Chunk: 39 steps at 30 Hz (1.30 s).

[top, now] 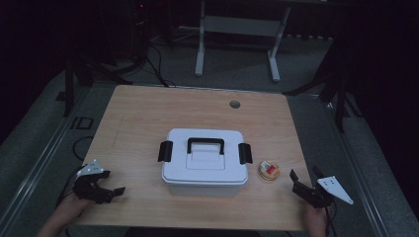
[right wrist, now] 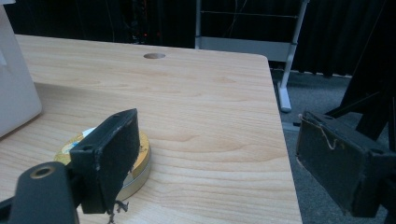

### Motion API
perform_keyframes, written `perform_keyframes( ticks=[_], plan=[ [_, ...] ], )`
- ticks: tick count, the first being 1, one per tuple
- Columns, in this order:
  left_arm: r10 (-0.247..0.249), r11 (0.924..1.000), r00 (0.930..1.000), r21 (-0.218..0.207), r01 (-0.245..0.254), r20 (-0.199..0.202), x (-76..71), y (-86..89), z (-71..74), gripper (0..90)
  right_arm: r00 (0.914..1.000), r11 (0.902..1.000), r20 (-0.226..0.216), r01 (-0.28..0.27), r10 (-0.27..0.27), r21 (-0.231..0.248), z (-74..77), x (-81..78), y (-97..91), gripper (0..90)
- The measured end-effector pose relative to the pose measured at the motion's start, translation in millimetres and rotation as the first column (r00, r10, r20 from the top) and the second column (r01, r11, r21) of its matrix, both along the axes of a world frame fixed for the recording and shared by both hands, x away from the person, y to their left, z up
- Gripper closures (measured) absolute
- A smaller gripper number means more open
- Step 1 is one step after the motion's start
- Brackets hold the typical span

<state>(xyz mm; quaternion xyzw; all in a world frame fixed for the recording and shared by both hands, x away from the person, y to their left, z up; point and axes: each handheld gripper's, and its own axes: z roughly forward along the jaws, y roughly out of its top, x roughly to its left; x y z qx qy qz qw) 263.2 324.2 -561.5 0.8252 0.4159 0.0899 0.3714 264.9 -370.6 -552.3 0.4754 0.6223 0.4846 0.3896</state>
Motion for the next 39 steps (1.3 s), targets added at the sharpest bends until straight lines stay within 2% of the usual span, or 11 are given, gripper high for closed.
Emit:
perform_keyframes(
  ticks=[6, 15, 18, 22, 25, 28, 32, 34, 35, 37, 39],
  plan=[
    [-0.144, 0.9842, 0.9892, 0.100, 0.146, -0.028, -1.2, -9.5, 5.1, 1.1, 1.0000, 1.0000, -0.001, -0.001, 0.001, 0.001, -0.1, -0.1, -0.1, 13.4],
    [-0.277, 0.9008, 0.9525, 0.311, 0.303, -0.126, -4.1, -13.8, 16.5, 1.1, 1.0000, 1.0000, -0.003, -0.002, 0.002, 0.008, -0.1, -0.1, -0.9, 13.4],
    [-0.285, 0.8868, 0.9478, 0.336, 0.317, -0.144, -3.9, -13.0, 24.2, 1.1, 1.0000, 1.0000, -0.003, -0.003, 0.003, 0.007, -0.1, -0.2, -0.8, 13.4],
    [-0.304, 0.8297, 0.9316, 0.425, 0.362, -0.199, -4.0, -13.7, 35.1, 1.1, 1.0000, 1.0000, -0.004, -0.002, 0.002, 0.007, -0.2, -0.1, -0.8, 13.4],
    [-0.330, 0.7701, 0.9056, 0.479, 0.421, -0.267, -5.1, -15.8, 42.8, 1.1, 1.0000, 1.0000, -0.005, -0.002, 0.002, 0.006, -0.2, -0.1, -0.7, 13.4],
    [-0.321, 0.7476, 0.8892, 0.489, 0.449, -0.326, -4.9, -17.8, 48.3, 1.1, 1.0000, 1.0000, -0.005, -0.002, 0.002, 0.007, -0.2, -0.2, -0.7, 13.4],
    [-0.296, 0.6893, 0.8827, 0.558, 0.462, -0.365, -5.0, -20.6, 52.2, 1.2, 1.0000, 1.0000, -0.005, -0.001, 0.001, 0.008, -0.2, -0.2, -1.1, 13.4],
    [-0.265, 0.6692, 0.8897, 0.593, 0.447, -0.372, -4.3, -21.6, 52.7, 1.1, 1.0000, 1.0000, -0.005, -0.001, 0.001, 0.008, -0.2, -0.3, -1.1, 13.4],
    [-0.238, 0.6648, 0.8981, 0.612, 0.428, -0.370, -3.1, -21.8, 53.5, 1.1, 1.0000, 1.0000, -0.005, -0.001, 0.001, 0.009, -0.2, -0.3, -1.1, 13.4],
    [-0.179, 0.6745, 0.9021, 0.618, 0.403, -0.392, -0.2, -21.2, 54.9, 1.1, 1.0000, 1.0000, -0.005, -0.002, 0.002, 0.009, -0.2, -0.2, -1.1, 13.3],
    [-0.100, 0.6601, 0.9041, 0.652, 0.373, -0.415, 3.6, -21.6, 56.6, 1.1, 1.0000, 1.0000, -0.007, -0.003, 0.004, 0.008, -0.4, -0.1, -1.2, 13.4]
  ],
)
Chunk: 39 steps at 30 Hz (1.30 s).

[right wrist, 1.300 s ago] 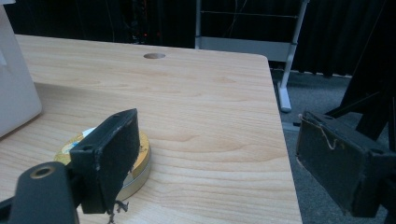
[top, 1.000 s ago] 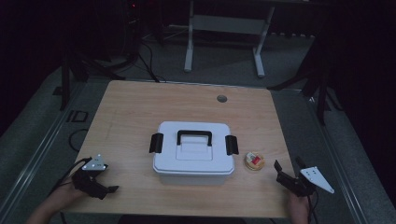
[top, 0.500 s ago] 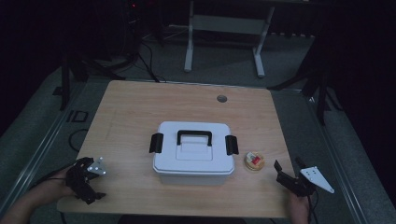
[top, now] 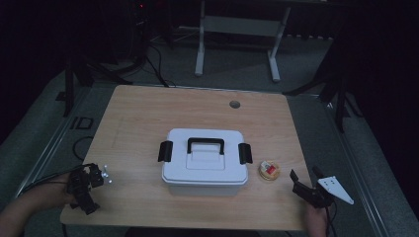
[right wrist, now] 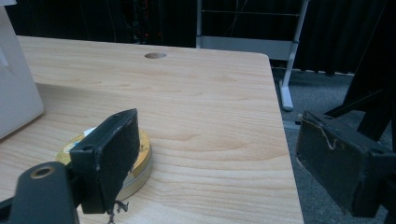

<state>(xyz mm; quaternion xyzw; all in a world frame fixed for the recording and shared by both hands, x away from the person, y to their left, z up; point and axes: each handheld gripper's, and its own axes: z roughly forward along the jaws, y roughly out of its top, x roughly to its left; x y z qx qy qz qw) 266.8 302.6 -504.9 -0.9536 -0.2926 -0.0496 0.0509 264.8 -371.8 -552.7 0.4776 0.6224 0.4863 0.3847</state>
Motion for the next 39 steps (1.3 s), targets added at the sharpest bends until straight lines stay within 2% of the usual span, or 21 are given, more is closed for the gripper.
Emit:
perform_keyframes(
  ticks=[2, 3, 5, 6, 8, 11, 17, 19, 22, 23, 25, 27, 28, 29, 31, 39],
  plan=[
    [0.005, 0.9993, 0.9999, 0.036, -0.004, -0.016, 0.9, -0.7, 1.6, 1.1, 1.0000, 1.0000, 0.001, 0.000, 0.000, 0.002, 0.1, 0.0, -0.1, 13.4],
    [0.003, 0.9992, 0.9993, 0.039, -0.001, -0.036, 1.4, -0.6, 2.5, 1.1, 1.0000, 1.0000, 0.000, 0.001, -0.001, 0.003, 0.0, 0.0, -0.2, 13.4],
    [0.011, 0.9993, 0.9946, 0.038, -0.008, -0.103, 3.6, -0.8, 5.0, 1.1, 1.0000, 1.0000, 0.001, 0.001, -0.001, 0.002, 0.1, -0.1, -0.2, 13.4],
    [0.002, 0.9991, 0.9930, 0.043, 0.003, -0.118, 3.7, -1.6, 6.0, 1.1, 1.0000, 1.0000, 0.000, 0.000, 0.000, 0.002, 0.0, -0.1, -0.2, 13.3],
    [-0.006, 0.9989, 0.9903, 0.046, 0.013, -0.139, 4.2, -3.7, 8.3, 1.1, 1.0000, 1.0000, 0.000, 0.001, -0.001, 0.001, 0.0, -0.1, -0.1, 13.4],
    [-0.012, 0.9990, 0.9889, 0.040, 0.019, -0.148, 4.9, -5.6, 12.7, 1.1, 1.0000, 1.0000, -0.002, 0.002, -0.002, -0.001, -0.1, 0.1, -0.1, 13.3],
    [-0.018, 0.9995, 0.9923, -0.030, 0.014, -0.123, 9.1, -9.3, 30.2, 1.1, 1.0000, 1.0000, -0.001, 0.002, -0.002, -0.003, -0.2, 0.2, 0.0, 13.4],
    [-0.027, 0.9967, 0.9939, -0.079, 0.018, -0.107, 10.4, -12.0, 38.6, 1.2, 1.0000, 1.0000, 0.000, 0.001, -0.001, -0.003, -0.1, 0.1, 0.0, 13.3],
    [-0.038, 0.9920, 0.9973, -0.122, 0.030, -0.063, 11.8, -16.4, 50.0, 1.2, 1.0000, 1.0000, -0.002, 0.001, -0.001, -0.003, -0.2, 0.2, 0.1, 13.4],
    [-0.038, 0.9892, 0.9973, -0.144, 0.029, -0.062, 12.3, -17.4, 53.5, 1.2, 1.0000, 1.0000, -0.001, 0.000, 0.000, -0.002, -0.2, 0.2, 0.1, 13.3],
    [-0.043, 0.9789, 0.9980, -0.201, 0.033, -0.046, 12.6, -18.9, 60.3, 1.2, 1.0000, 1.0000, -0.002, -0.001, 0.001, -0.002, -0.3, 0.3, 0.1, 13.3],
    [-0.042, 0.9692, 0.9990, -0.244, 0.037, -0.015, 13.0, -20.0, 66.3, 1.2, 1.0000, 1.0000, -0.003, -0.001, 0.001, -0.001, -0.3, 0.3, -0.1, 13.3],
    [-0.036, 0.9617, 0.9993, -0.272, 0.034, -0.003, 13.6, -20.9, 70.2, 1.2, 1.0000, 1.0000, -0.002, -0.001, 0.001, -0.002, -0.3, 0.3, -0.1, 13.4],
    [-0.041, 0.9595, 0.9991, -0.278, 0.043, 0.014, 14.0, -22.2, 73.0, 1.2, 1.0000, 1.0000, -0.004, -0.001, 0.001, 0.001, -0.3, 0.3, 0.0, 13.4],
    [-0.053, 0.9526, 0.9985, -0.299, 0.055, 0.017, 15.2, -24.6, 76.6, 1.2, 1.0000, 1.0000, -0.004, -0.002, 0.002, 0.000, -0.4, 0.4, 0.1, 13.3],
    [-0.090, 0.9573, 0.9958, -0.274, 0.092, 0.019, 25.2, -40.5, 89.5, 1.2, 1.0000, 1.0000, -0.009, -0.003, 0.003, 0.001, -0.5, 0.5, 0.1, 13.4]
  ],
)
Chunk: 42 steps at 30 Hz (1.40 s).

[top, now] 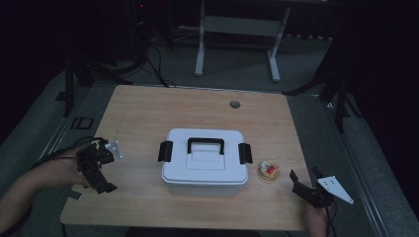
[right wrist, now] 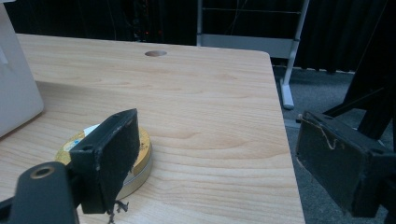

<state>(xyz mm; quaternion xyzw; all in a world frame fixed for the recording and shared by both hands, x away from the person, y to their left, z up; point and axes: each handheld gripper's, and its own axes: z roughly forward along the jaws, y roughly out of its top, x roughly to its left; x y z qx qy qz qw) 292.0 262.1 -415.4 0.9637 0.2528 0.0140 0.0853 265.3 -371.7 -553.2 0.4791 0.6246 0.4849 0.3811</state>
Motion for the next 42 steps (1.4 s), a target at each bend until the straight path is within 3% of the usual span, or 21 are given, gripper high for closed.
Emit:
perform_keyframes(
  ticks=[14, 28, 33, 42],
  plan=[
    [-0.071, 0.9973, 0.9973, -0.014, 0.072, 0.020, 21.3, -34.1, 27.1, 1.2, 1.0000, 1.0000, -0.001, -0.003, 0.003, 0.003, -0.2, 0.0, -0.4, 13.3],
    [-0.150, 0.9876, 0.9881, -0.041, 0.152, 0.033, 37.1, -69.3, 53.7, 1.3, 1.0000, 0.9999, -0.002, -0.008, 0.008, 0.006, -0.3, 0.3, -0.7, 13.3],
    [-0.178, 0.9837, 0.9831, -0.018, 0.179, 0.042, 45.4, -87.6, 58.2, 1.3, 1.0000, 0.9999, -0.002, -0.009, 0.009, 0.004, -0.3, 0.2, -0.3, 13.4],
    [-0.232, 0.9727, 0.9725, 0.010, 0.232, 0.022, 55.6, -114.4, 59.2, 1.3, 0.9999, 0.9999, -0.001, -0.011, 0.012, 0.012, -0.3, 0.3, -1.1, 13.4]
  ],
)
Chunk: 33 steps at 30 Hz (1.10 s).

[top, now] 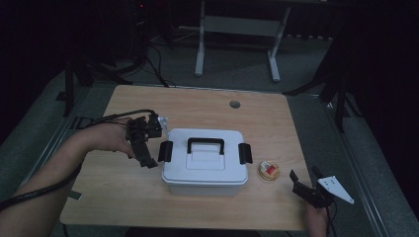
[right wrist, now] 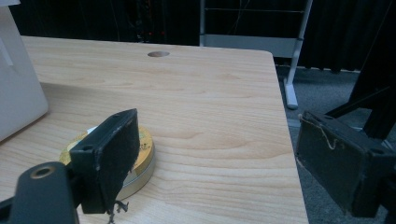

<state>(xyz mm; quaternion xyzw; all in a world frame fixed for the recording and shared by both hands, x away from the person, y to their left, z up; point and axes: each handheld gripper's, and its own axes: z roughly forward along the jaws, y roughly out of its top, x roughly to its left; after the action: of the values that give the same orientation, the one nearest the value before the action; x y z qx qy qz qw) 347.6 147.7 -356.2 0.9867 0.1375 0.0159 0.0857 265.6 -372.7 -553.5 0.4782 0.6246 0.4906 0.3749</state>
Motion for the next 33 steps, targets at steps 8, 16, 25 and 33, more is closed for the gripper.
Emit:
perform_keyframes(
  ticks=[8, 16, 25, 33],
  plan=[
    [-0.029, 0.9992, 0.9996, 0.029, 0.029, -0.001, 11.8, -22.1, 5.3, 1.3, 1.0000, 1.0000, 0.002, -0.003, 0.003, 0.005, -0.1, -0.1, -0.5, 13.4],
    [-0.058, 0.9977, 0.9983, 0.035, 0.058, -0.003, 21.2, -42.3, 5.1, 1.3, 1.0000, 1.0000, 0.002, -0.006, 0.005, 0.008, -0.1, -0.4, -1.0, 13.4],
    [-0.085, 0.9954, 0.9964, 0.043, 0.085, -0.009, 28.0, -56.9, -1.7, 1.3, 1.0000, 0.9999, 0.002, -0.009, 0.009, 0.009, -0.1, -0.2, -1.0, 13.3],
    [-0.115, 0.9925, 0.9933, 0.039, 0.116, -0.009, 34.1, -68.2, -4.3, 12.8, 1.0000, 0.9999, 0.002, -0.009, 0.009, 0.010, -0.1, -0.2, -1.0, 13.4]
  ],
)
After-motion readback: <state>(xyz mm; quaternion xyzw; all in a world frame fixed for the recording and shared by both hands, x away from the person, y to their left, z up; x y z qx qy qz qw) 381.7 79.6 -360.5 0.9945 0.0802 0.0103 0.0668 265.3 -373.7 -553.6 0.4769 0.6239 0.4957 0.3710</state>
